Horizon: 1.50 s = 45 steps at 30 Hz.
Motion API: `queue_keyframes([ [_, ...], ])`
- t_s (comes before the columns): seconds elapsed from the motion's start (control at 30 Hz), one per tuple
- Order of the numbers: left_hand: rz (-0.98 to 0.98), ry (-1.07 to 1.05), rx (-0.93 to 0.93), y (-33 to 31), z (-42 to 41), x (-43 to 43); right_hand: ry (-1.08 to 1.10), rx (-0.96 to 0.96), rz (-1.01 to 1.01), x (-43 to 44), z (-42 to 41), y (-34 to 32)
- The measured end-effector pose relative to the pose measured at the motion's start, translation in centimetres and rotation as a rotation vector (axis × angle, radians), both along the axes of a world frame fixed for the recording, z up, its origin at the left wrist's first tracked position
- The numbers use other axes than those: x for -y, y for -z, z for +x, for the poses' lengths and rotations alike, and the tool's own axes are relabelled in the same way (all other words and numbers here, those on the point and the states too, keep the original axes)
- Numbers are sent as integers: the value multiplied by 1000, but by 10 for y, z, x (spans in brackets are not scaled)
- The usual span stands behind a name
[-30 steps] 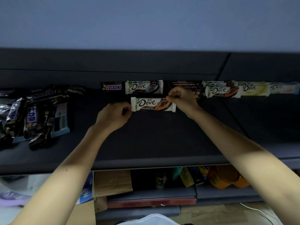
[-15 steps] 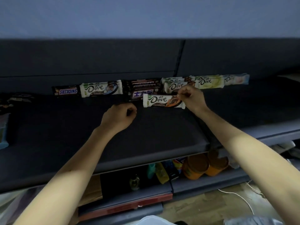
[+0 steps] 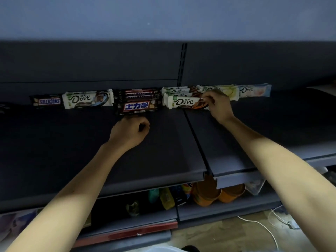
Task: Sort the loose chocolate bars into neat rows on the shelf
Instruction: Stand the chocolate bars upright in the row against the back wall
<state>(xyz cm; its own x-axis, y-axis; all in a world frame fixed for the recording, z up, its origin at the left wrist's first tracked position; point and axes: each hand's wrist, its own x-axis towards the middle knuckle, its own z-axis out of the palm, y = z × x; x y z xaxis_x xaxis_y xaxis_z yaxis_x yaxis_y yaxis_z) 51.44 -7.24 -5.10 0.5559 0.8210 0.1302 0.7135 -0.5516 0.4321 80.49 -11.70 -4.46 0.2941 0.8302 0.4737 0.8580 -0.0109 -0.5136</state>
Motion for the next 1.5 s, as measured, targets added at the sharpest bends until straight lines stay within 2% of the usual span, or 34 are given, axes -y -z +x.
queue_keyframes([
  [0.2,-22,-23,8,0,-2,-1,45,-67,-32,-22,5,0],
  [0.4,9,-18,0,2,-1,2,72,34,34,-35,1,8],
  [0.6,2,3,13,1,-2,4,47,65,69,-31,0,11],
  [0.77,-43,34,7,0,-5,3,116,57,64,-20,-9,10],
  [0.83,-59,38,35,0,-7,3,72,97,73,-17,-21,11],
  [1.03,-1,-49,102,-10,-31,-4,-168,265,85,-23,-87,14],
  [1.23,26,-164,101,-11,-91,-7,-371,208,-32,-46,-172,9],
  [1.33,30,-233,60,-8,-140,-9,-464,226,-156,-67,-224,4],
  [1.5,96,-390,60,-7,-237,-12,-582,159,-208,-104,-324,-2],
])
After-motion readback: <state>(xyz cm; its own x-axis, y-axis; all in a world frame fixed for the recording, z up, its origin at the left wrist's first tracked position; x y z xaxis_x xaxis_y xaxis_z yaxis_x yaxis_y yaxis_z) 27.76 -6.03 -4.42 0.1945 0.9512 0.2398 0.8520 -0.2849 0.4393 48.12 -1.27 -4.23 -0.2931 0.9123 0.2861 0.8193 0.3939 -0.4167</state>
